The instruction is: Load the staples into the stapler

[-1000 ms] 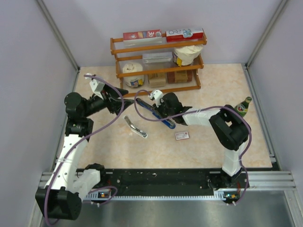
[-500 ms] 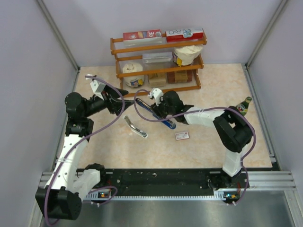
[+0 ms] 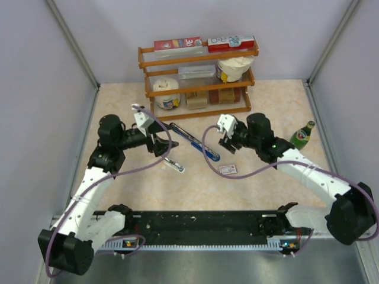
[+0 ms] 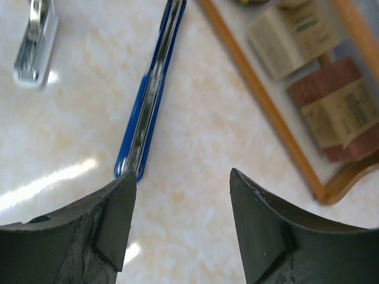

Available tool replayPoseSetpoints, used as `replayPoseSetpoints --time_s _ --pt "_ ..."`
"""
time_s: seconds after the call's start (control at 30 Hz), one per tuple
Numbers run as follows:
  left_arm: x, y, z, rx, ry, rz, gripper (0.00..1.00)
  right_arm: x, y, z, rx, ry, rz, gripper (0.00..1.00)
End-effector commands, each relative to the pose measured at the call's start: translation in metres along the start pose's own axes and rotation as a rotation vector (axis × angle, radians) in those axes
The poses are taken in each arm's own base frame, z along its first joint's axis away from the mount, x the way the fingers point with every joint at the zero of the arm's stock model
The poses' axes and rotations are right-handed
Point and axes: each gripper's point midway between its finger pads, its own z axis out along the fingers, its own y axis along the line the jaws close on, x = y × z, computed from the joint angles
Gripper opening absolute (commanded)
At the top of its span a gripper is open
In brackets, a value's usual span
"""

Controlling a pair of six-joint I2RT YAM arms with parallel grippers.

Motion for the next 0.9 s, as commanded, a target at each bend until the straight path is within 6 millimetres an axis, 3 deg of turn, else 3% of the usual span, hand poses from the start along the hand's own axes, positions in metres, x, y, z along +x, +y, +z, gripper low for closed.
replayPoseSetpoints --time_s 0.0,0.27,0.37,0.5,0.63,0.87 --pt "0.032 -0.022 0.023 0.081 0.140 0.128 0.76 0.061 0.030 -0.035 -0.100 0.143 -0.042 0.64" --pt "0.082 -0.048 0.082 0.214 0.359 0.174 0.78 0.082 -0.007 -0.099 0.086 0.142 0.232 0.63" --pt "0.093 -0.061 0.107 0.270 0.401 0.185 0.78 0.080 -0.021 -0.119 0.154 0.097 0.298 0.64" --pt "0.122 -0.079 0.136 0.348 0.483 0.218 0.80 0.084 -0.047 -0.147 0.277 0.068 0.360 0.64" --pt "0.160 -0.093 0.157 0.410 0.571 0.192 0.84 0.088 -0.056 -0.161 0.322 0.044 0.402 0.66" --pt "0.204 -0.088 0.185 0.405 0.667 0.154 0.91 0.087 -0.060 -0.169 0.354 0.032 0.400 0.66"
